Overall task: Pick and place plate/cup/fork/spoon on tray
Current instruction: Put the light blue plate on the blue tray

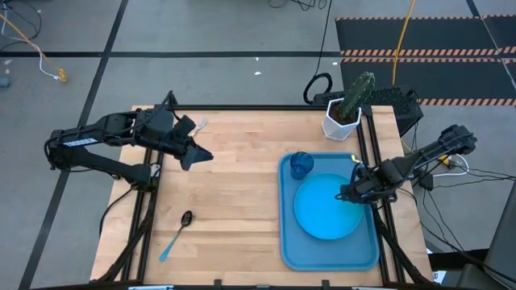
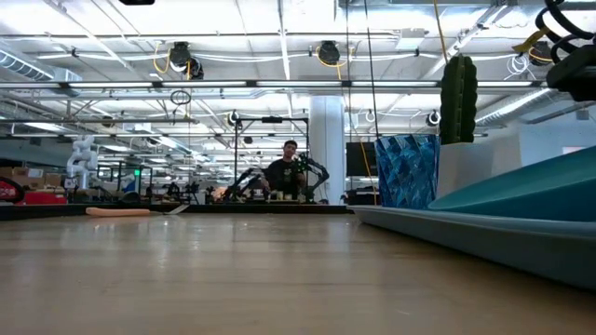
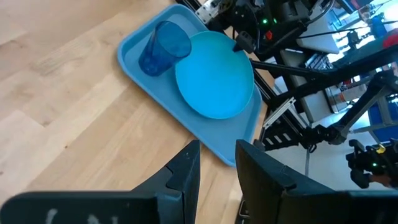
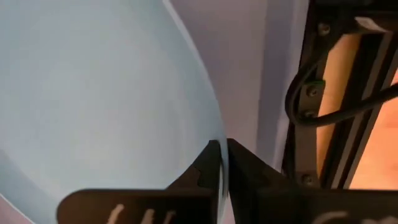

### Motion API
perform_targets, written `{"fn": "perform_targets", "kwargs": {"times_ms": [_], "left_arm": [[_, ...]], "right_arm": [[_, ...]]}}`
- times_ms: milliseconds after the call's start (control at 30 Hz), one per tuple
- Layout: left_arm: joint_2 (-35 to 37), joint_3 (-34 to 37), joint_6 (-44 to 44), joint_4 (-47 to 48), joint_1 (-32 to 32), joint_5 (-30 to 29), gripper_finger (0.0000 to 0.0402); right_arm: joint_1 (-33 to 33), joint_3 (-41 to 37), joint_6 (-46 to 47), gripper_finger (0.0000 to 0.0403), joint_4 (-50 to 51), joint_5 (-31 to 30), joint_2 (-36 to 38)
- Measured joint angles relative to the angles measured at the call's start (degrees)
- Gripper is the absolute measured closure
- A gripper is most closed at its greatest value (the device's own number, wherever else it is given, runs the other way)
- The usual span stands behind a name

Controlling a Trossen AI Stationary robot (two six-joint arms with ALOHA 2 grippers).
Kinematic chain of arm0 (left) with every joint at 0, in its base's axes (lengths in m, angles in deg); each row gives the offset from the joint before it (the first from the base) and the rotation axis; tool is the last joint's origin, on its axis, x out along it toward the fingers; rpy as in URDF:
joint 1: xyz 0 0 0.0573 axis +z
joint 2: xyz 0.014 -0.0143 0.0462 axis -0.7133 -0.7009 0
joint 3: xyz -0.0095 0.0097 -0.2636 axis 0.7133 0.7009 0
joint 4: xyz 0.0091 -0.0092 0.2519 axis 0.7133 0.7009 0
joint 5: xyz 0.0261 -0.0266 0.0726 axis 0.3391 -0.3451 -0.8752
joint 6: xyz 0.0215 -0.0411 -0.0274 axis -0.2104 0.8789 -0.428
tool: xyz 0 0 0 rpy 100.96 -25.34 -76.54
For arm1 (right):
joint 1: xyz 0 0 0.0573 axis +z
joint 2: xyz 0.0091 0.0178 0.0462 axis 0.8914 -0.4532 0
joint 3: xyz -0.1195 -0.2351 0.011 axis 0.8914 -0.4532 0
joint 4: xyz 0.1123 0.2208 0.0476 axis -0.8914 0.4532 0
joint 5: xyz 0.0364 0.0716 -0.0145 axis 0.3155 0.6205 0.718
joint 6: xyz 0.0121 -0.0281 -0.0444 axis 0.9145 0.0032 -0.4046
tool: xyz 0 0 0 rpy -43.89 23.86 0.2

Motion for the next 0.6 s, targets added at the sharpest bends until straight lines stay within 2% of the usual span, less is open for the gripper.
{"fn": "perform_targets", "kwargs": {"times_ms": [267,400,600], "left_arm": [[0.02,0.00,-2.25,0.04,0.00,0.20,0.0298],[0.01,0.00,-3.90,0.17,0.01,2.64,0.0298],[0.00,0.00,-4.24,0.41,0.02,3.54,0.0298]], "right_arm": [[1.88,0.02,7.17,0.0402,-0.91,1.16,0.00],[3.63,0.10,10.66,0.0402,-1.98,1.20,0.00],[3.96,0.15,11.42,0.0402,-0.61,2.51,0.00]]}}
